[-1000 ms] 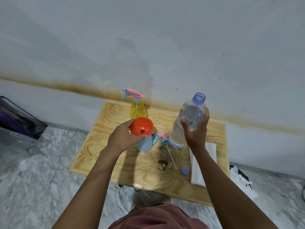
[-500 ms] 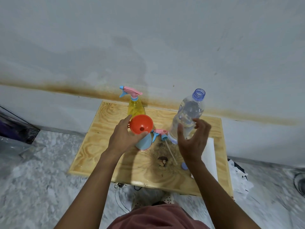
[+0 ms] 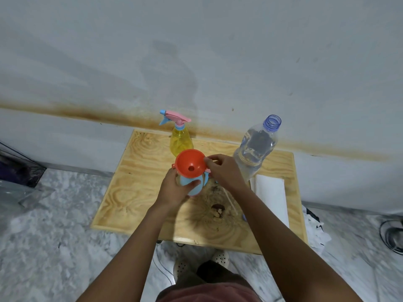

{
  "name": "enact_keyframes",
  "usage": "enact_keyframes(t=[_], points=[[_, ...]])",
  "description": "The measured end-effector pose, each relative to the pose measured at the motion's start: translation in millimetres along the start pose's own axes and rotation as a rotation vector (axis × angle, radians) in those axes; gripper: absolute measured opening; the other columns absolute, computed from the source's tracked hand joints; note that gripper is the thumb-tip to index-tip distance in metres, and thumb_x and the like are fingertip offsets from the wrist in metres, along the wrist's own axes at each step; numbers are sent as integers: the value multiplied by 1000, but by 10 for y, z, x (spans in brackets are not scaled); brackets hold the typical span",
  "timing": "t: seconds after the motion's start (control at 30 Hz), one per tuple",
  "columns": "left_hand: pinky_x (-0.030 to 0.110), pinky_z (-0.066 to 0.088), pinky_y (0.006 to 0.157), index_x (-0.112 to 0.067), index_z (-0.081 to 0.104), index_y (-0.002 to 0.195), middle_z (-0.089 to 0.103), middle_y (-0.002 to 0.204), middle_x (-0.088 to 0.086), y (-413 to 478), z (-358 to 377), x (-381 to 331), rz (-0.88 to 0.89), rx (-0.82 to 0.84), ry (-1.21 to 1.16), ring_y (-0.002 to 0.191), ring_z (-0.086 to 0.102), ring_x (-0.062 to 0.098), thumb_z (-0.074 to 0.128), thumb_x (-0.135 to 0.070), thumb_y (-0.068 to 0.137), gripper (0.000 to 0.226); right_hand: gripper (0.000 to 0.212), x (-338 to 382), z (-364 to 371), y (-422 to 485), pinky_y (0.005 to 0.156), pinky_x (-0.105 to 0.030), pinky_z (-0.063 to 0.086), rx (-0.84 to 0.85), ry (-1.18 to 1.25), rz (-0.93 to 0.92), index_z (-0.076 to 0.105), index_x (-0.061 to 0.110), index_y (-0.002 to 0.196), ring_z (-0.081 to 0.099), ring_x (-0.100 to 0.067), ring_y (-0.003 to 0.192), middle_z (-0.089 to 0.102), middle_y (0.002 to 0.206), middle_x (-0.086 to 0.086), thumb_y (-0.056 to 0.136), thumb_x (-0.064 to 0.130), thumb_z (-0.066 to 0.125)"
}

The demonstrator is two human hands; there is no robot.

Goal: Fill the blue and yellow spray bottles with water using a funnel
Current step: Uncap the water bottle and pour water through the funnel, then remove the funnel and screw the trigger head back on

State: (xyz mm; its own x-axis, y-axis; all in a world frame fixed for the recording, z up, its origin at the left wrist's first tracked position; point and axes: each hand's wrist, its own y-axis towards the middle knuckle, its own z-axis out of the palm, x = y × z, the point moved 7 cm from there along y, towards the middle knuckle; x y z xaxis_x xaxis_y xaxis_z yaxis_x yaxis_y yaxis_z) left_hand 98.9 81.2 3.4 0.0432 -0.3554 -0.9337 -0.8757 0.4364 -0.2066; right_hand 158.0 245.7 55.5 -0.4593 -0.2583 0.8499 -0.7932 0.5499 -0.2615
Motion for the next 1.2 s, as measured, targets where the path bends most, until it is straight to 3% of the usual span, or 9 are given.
enact_keyframes(t=[0.13, 0.23, 0.4, 0.6, 0.73, 0.87, 1.0, 1.1, 1.2], points=[[5, 45, 64, -8, 68, 111, 68, 100, -1, 82, 12, 85, -1, -76, 32, 88, 60, 4, 82, -22, 79, 38, 18, 55, 15, 27, 68, -29, 60, -12, -49, -50, 74, 12, 99, 72, -12, 67, 73, 75, 3, 92, 23, 61], [6, 43, 60, -10, 70, 105, 69, 95, -1, 102, 5, 107, 16, -88, 56, 83, 60, -1, 81, -24, 80, 31, 16, 111, -10, 30, 68, -29, 59, -38, -72, -95, 75, 13, 94, 71, -11, 68, 72, 75, 3, 92, 20, 61], [6, 45, 60, -11, 67, 108, 67, 98, -2, 86, 16, 106, 4, -82, -6, 86, 60, -2, 80, -22, 80, 33, 16, 134, -19, 14, 69, -27, 59, -32, -101, -120, 74, 12, 99, 69, -10, 74, 69, 77, 7, 93, 21, 62], [4, 43, 65, -23, 67, 105, 68, 99, -5, 85, 2, 25, 56, -49, -12, 91, 60, -1, 80, -24, 81, 28, 13, 224, -238, -145, 60, -8, 49, -89, -52, -194, 71, 12, 102, 63, 3, 70, 66, 79, 10, 94, 17, 63], [2, 44, 69, -20, 67, 116, 67, 111, -3, 91, 7, 28, 47, -38, -63, 96, 59, -5, 80, -19, 80, 38, 5, -26, -466, -398, 59, -7, 49, -153, -7, -180, 68, 13, 92, 65, 5, 66, 68, 76, 7, 89, 11, 69], [3, 45, 69, -20, 68, 114, 66, 115, -4, 132, -10, 58, 34, -35, -44, 97, 58, -3, 83, -20, 78, 39, 14, -456, -403, -611, 59, -9, 48, -217, -162, -185, 61, 14, 81, 66, -2, 69, 63, 75, 6, 82, 6, 73], [4, 45, 67, -15, 68, 119, 67, 116, -2, 192, -32, 105, 36, -4, -5, 97, 59, -2, 83, -24, 77, 45, 11, -807, -115, -677, 63, -32, 52, -220, -370, -244, 65, 14, 89, 62, -17, 80, 64, 95, -2, 81, 14, 72], [3, 45, 65, -14, 67, 119, 68, 116, -2, 231, -35, 116, 37, 11, 37, 97, 61, 1, 83, -24, 77, 46, 11, -957, 52, -707, 56, -25, 42, -243, -523, -282, 66, 11, 83, 61, -19, 74, 65, 95, -3, 79, 16, 75], [10, 47, 72, -17, 67, 118, 68, 114, -5, 247, -26, 132, 31, 14, 49, 101, 63, 7, 83, -25, 77, 45, 16, -1060, 166, -730, 54, -27, 43, -283, -690, -319, 63, 14, 74, 61, -19, 71, 67, 90, -2, 73, 17, 78]])
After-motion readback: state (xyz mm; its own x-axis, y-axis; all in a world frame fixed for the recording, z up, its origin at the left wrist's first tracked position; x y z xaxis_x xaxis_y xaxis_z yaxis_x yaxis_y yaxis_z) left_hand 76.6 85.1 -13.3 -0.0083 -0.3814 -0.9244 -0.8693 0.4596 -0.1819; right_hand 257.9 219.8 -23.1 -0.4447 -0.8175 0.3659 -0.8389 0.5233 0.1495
